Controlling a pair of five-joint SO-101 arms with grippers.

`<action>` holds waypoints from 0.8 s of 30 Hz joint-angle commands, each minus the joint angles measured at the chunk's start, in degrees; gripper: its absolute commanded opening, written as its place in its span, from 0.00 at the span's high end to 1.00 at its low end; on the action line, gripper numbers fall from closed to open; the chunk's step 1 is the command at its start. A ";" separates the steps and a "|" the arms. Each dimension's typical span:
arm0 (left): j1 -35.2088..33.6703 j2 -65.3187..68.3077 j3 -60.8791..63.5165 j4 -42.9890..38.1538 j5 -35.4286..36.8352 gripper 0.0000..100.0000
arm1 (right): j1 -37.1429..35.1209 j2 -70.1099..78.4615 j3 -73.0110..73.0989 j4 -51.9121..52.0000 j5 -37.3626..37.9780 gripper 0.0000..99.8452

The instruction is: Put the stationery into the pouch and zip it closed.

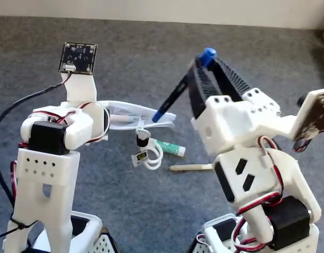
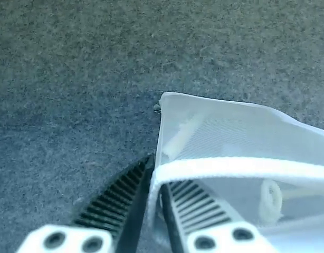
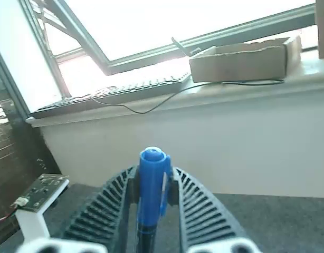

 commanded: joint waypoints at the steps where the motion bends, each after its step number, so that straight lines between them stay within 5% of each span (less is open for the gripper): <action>1: -0.66 1.27 -1.98 -1.23 0.79 0.99 | -4.00 -0.48 -0.31 -3.38 2.46 1.00; 11: -0.66 1.27 -1.89 -0.88 0.79 0.99 | -7.60 -0.75 13.67 -20.62 10.11 1.00; 24: -0.75 1.27 -1.89 -0.88 0.70 0.99 | -13.23 -0.66 19.82 -21.32 21.89 1.00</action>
